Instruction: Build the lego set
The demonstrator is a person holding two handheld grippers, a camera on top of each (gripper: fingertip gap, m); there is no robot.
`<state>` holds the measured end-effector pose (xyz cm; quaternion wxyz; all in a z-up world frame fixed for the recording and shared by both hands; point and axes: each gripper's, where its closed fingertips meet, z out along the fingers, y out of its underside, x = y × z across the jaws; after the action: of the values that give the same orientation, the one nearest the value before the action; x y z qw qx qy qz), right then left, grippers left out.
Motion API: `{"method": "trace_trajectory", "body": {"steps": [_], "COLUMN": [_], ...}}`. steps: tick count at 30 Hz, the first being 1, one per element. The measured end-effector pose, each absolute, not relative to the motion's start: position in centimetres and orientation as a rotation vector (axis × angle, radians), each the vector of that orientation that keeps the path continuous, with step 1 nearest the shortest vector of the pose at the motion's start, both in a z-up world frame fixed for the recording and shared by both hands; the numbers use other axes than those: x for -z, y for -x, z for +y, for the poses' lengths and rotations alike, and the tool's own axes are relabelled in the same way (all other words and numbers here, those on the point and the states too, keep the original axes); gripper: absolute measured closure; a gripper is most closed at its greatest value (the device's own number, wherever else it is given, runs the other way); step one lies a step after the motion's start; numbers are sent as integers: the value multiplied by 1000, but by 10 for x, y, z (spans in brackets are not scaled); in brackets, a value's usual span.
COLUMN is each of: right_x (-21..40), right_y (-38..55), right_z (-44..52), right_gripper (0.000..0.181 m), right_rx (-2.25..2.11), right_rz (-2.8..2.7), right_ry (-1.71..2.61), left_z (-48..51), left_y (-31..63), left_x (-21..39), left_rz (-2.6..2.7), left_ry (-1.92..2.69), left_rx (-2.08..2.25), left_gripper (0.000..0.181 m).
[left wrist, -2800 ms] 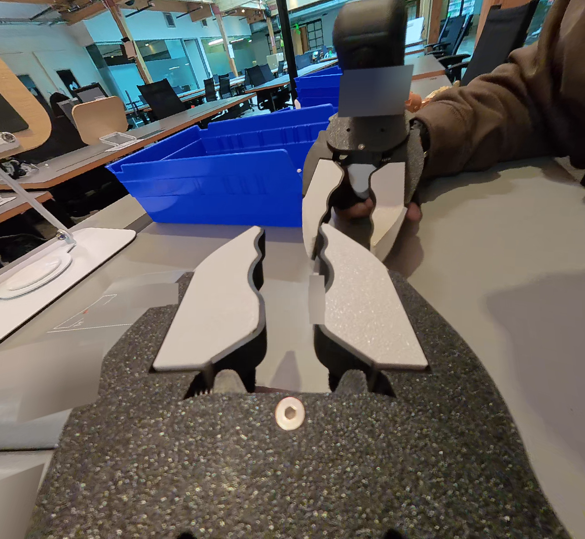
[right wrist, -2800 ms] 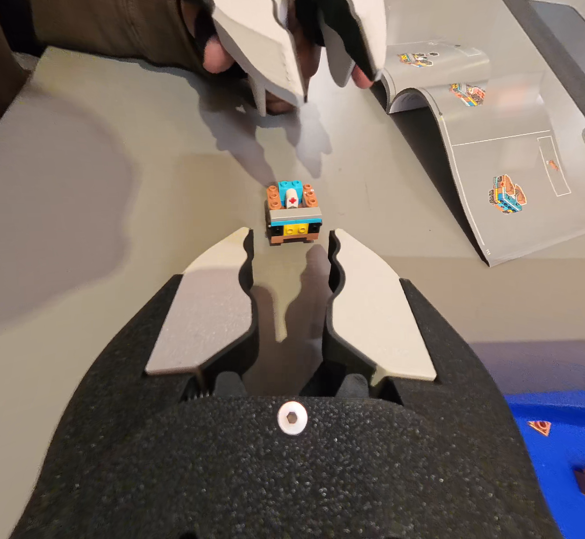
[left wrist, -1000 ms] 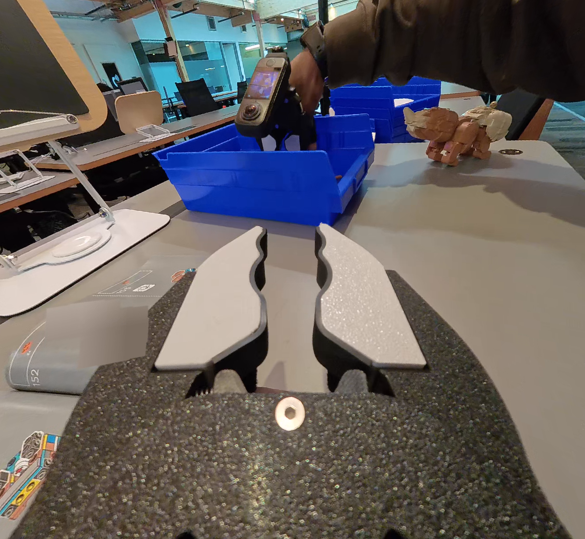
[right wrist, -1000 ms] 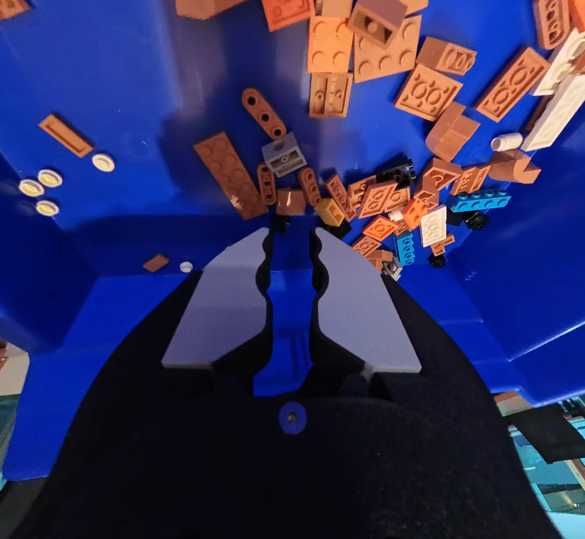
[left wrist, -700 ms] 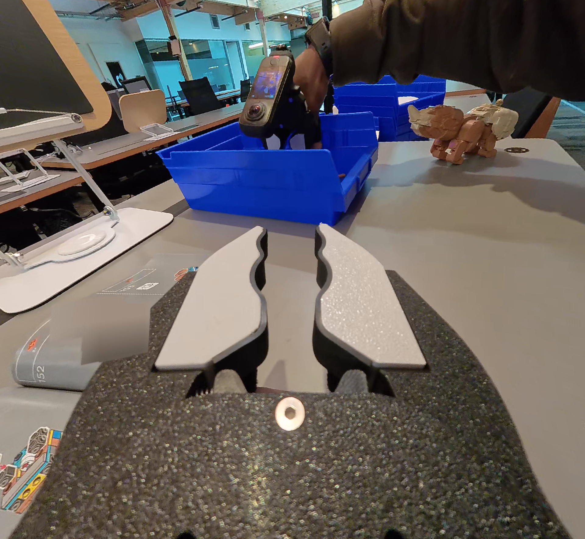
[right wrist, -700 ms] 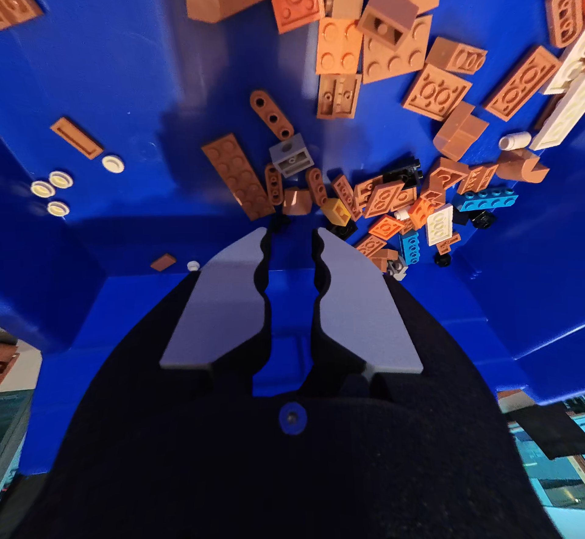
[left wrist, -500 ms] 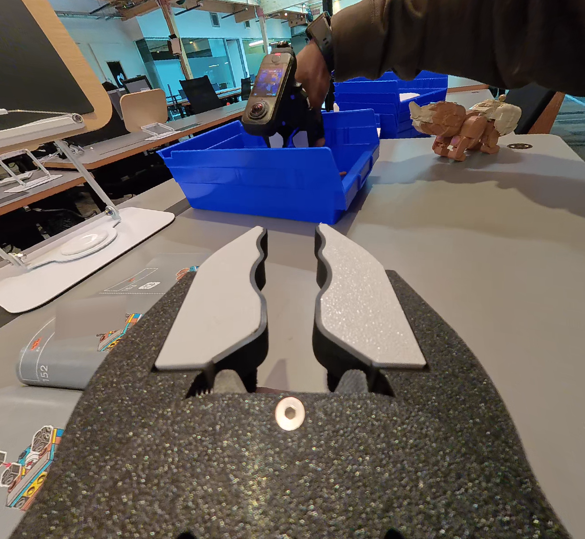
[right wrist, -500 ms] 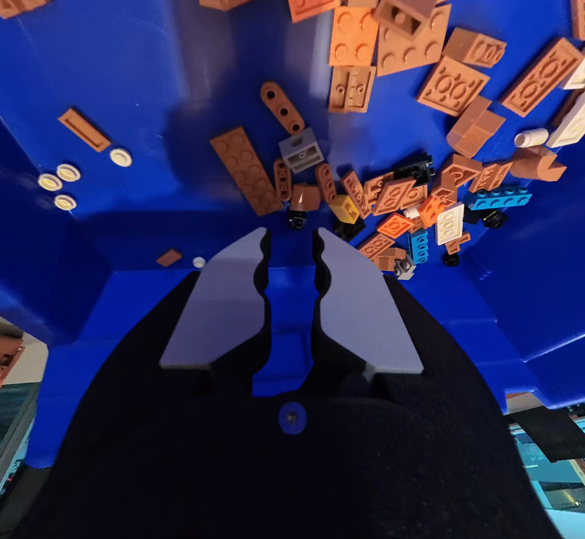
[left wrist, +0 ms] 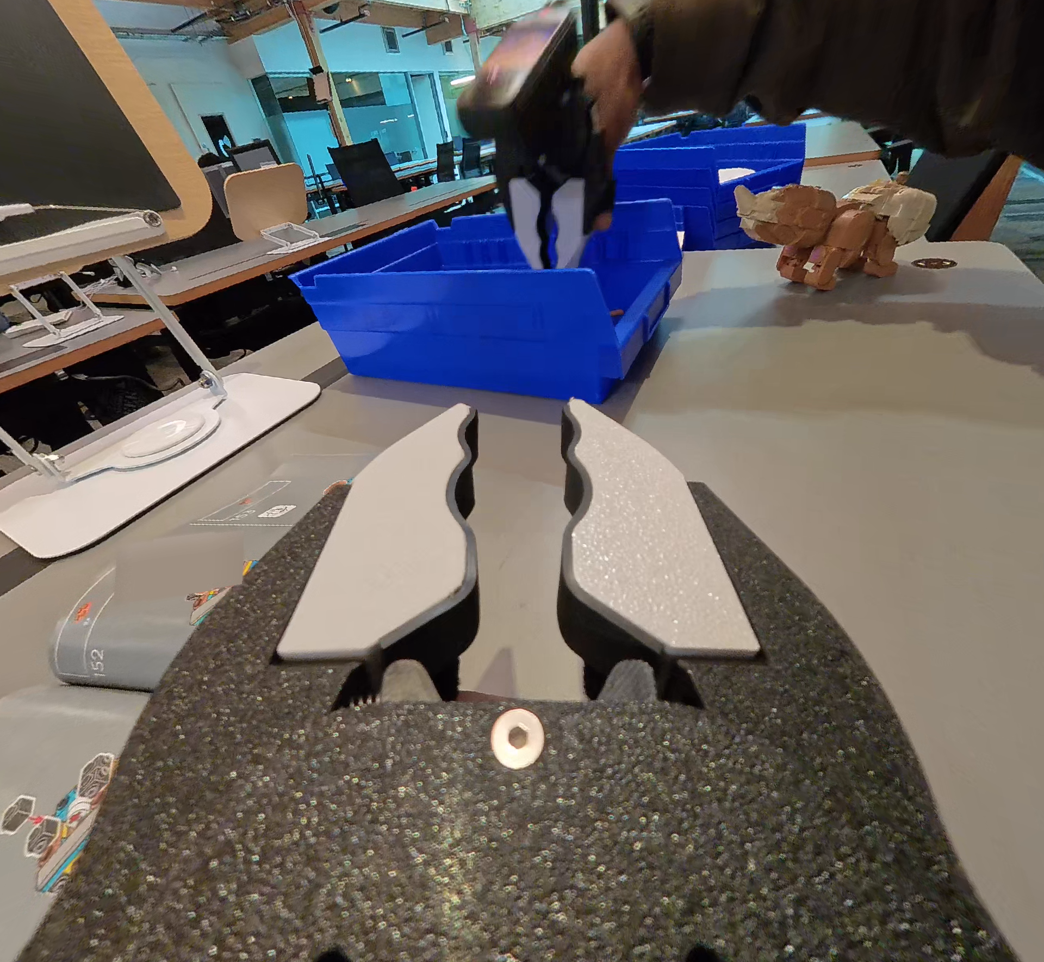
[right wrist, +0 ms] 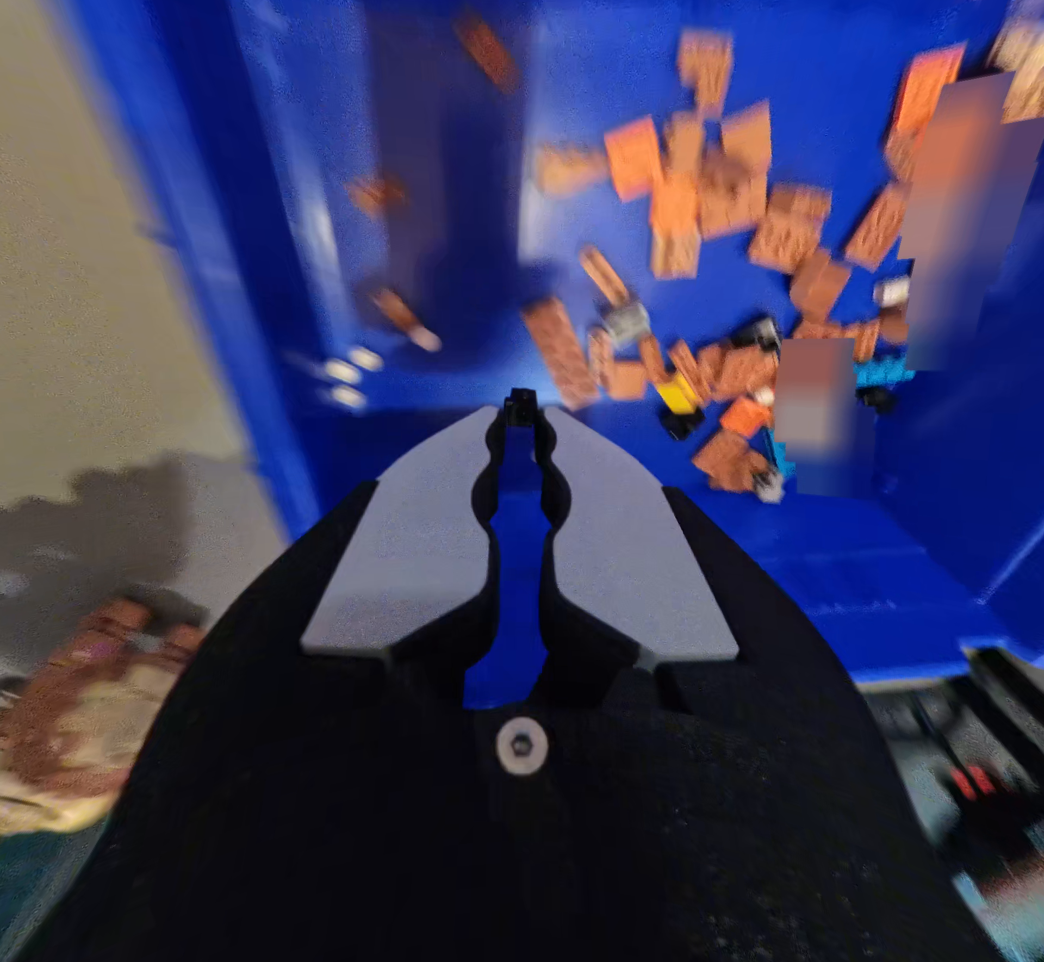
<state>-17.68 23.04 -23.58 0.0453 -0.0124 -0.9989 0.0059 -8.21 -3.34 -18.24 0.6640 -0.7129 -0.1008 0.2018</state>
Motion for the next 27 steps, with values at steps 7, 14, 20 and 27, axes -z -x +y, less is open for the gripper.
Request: {"method": "trace_trajectory", "body": {"steps": [7, 14, 20, 27], "right_x": [213, 261, 261, 190], "right_y": [18, -13, -11, 130], "right_z": [120, 85, 92, 153], "right_gripper": [172, 171, 153, 154], "right_rx": [-695, -729, -702, -486], "right_rz": [-3081, -3063, -3099, -2759], "right_ry": [-214, -116, -78, 14], "left_z": [-33, -33, -36, -34], "left_y": [82, 84, 87, 84], "left_x": [181, 184, 183, 183], "left_rz": [-238, -234, -245, -237], "left_ry": [1603, 1619, 1614, 1615], "left_rx": [-455, -479, -491, -479], "left_gripper": [154, 154, 154, 154]}}
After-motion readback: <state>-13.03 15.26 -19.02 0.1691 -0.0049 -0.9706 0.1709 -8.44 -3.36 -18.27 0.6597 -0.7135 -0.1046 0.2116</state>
